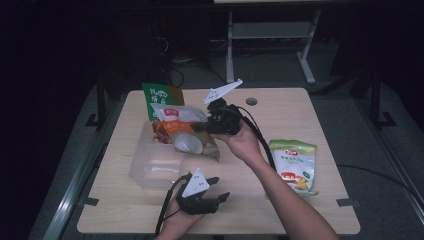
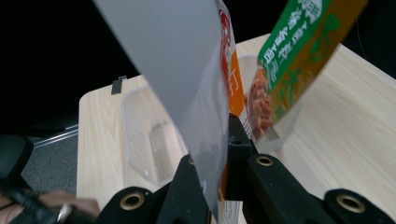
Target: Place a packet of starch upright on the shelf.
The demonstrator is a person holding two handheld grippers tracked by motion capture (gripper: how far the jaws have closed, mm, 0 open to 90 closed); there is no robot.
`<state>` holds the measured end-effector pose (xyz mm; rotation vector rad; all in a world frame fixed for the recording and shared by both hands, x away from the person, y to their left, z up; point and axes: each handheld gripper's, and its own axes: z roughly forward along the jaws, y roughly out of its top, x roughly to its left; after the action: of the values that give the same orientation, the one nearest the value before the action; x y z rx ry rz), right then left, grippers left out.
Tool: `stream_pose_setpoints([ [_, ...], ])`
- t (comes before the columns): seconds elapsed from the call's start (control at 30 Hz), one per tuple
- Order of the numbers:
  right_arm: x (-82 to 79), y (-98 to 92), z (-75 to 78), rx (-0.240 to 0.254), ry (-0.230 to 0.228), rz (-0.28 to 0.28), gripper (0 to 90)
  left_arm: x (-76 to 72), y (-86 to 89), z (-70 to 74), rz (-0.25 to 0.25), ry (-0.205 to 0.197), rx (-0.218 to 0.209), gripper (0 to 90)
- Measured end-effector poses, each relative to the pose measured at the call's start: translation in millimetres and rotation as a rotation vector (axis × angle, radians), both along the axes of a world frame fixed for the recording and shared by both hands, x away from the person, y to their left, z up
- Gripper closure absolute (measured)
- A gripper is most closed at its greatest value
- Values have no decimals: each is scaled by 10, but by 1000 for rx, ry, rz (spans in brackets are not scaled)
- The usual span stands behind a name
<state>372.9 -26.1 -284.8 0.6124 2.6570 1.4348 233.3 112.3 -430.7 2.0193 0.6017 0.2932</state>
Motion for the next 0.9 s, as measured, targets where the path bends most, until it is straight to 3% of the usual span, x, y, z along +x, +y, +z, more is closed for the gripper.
stream_pose_setpoints([
  [0.2,81,235,-1,6,-7,15,899,5,11,-14,0,-2,-12,413],
  [0.43,180,517,-78,29,21,19,899,10,54,-67,6,6,-7,409],
  [0.53,229,624,-119,8,9,35,899,25,89,-75,13,25,-12,411],
  [0.67,264,766,-157,12,33,41,899,32,118,-75,28,21,-25,406],
  [0.77,289,834,-187,9,31,48,899,41,134,-75,25,15,-5,404],
  [0.9,334,941,-268,1,41,59,899,45,141,-82,30,32,-22,383],
])
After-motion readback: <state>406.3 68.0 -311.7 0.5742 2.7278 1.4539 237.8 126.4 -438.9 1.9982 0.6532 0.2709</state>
